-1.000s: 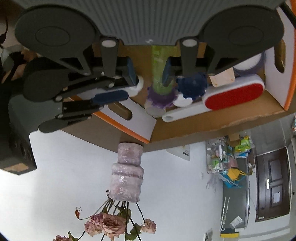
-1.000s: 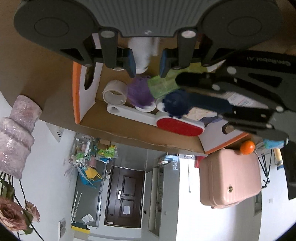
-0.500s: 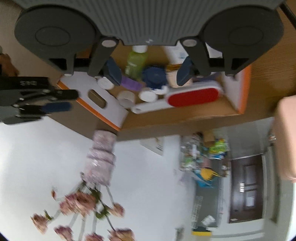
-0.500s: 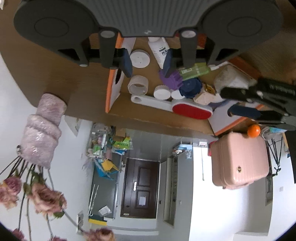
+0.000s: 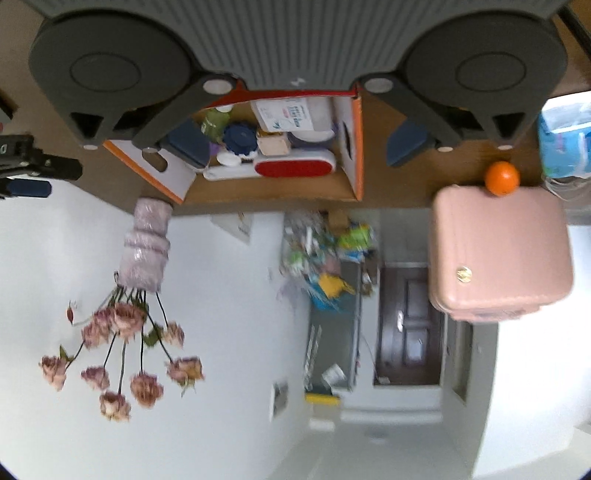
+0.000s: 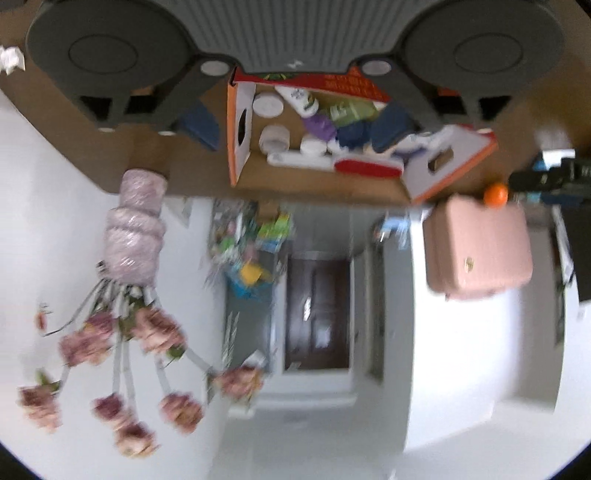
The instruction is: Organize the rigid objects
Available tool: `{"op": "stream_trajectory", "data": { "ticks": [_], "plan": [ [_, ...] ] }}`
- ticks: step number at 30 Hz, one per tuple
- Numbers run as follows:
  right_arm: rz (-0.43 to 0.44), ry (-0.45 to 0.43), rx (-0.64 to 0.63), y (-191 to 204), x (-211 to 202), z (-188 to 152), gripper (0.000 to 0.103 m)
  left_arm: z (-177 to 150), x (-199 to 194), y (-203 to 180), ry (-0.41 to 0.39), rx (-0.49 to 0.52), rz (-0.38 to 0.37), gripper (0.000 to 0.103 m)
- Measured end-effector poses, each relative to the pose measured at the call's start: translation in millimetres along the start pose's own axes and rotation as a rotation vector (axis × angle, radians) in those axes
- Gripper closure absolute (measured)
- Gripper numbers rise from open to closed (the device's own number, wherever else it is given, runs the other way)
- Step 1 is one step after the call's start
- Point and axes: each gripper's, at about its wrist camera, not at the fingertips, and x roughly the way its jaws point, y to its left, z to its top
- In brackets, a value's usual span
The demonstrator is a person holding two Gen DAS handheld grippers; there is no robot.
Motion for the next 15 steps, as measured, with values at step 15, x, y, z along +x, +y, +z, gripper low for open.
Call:
{"op": "stream_trajectory", "data": {
  "ticks": [15],
  "plan": [
    [-0.016,-0.057,0.089,21.4,-56.1,-24.4,0.012,-36.9,-64.8,-7.3,-0.048,0.014,0.042,0.0]
  ]
}}
